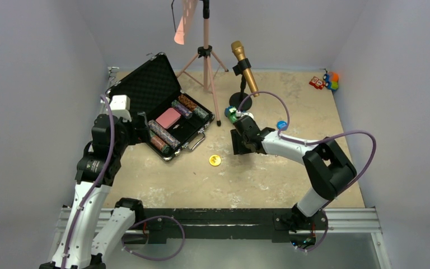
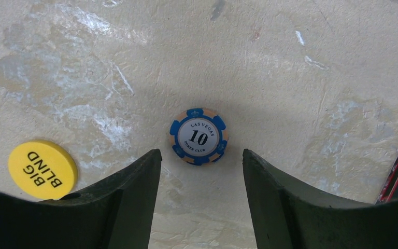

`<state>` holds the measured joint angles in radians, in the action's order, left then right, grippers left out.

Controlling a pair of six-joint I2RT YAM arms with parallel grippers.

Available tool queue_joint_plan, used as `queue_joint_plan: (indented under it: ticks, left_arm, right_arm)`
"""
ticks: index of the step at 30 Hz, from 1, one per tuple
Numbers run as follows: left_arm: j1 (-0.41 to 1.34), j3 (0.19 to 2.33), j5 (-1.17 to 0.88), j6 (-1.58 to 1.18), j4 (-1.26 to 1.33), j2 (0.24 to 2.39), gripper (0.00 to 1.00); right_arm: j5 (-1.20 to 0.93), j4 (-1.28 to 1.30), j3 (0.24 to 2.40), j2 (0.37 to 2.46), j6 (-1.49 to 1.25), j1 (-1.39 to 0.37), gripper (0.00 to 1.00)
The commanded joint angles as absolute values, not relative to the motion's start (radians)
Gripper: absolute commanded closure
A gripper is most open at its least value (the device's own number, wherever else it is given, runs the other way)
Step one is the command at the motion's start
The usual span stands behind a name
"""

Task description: Pack up texas hold em set

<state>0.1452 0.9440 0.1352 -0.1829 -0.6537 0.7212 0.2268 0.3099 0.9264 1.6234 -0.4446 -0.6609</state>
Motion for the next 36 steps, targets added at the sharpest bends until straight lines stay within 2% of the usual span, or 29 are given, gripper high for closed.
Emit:
queue_joint_plan:
  ticks: [1,27,32,36]
  left_arm:
    - [0.141,0.942,0.147,-0.192,-0.629,0.723,0.01]
    - [0.142,0.941,0.149,-0.193,-0.632,0.713,0.01]
    - [0.141,0.939,0.147,-0.193,-0.633,0.712,0.01]
    - [0.141,0.939,0.134,-0.197,-0.631,0.713,0.01]
  right_arm:
    - [0.282,0.279,0.95,1.656,-0.446,-0.673,0.38]
    - [0.29,0.335,0.951,1.712,-0.49,-0.684,0.53]
    - [0.283,0.334,0.938,1.721,-0.499,-0.683,0.6]
    - [0.278,0.323,0.94,1.711,-0.493,-0.683,0.71]
